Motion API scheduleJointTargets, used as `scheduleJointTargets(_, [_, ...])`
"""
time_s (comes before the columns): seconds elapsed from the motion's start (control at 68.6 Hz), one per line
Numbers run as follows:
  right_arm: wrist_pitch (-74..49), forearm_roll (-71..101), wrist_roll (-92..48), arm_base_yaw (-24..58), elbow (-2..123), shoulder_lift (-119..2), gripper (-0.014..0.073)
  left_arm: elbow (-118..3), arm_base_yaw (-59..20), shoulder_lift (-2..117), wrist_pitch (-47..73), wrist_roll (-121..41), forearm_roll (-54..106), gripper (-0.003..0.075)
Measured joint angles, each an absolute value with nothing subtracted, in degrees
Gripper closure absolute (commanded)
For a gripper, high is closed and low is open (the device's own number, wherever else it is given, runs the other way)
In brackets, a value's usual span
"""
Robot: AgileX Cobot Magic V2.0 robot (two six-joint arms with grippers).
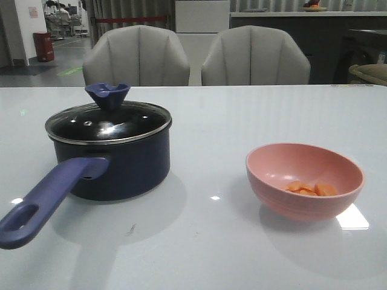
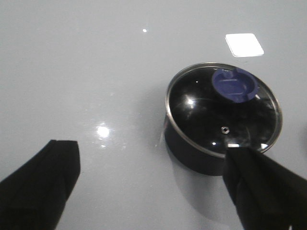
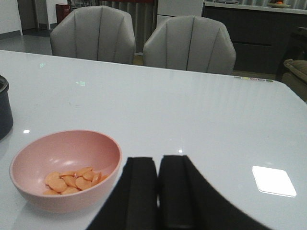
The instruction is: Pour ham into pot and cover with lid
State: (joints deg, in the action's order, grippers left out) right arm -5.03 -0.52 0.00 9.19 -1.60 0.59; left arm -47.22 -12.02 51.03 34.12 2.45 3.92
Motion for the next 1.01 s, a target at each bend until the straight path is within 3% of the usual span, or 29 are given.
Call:
scheduleJointTargets(0.525, [-5.03, -0.52, 0.0, 9.19, -1.6, 0.59, 0.0436, -78.01, -25.29, 88.05, 46.77, 10.01, -1.67, 0.0064])
scheduleJointTargets(1.005, [-5.03, -0.52, 0.0, 9.19, -1.6, 0.59, 0.0436, -99.49, -26.68, 106.74, 62.49, 13.29, -4.24, 0.0064])
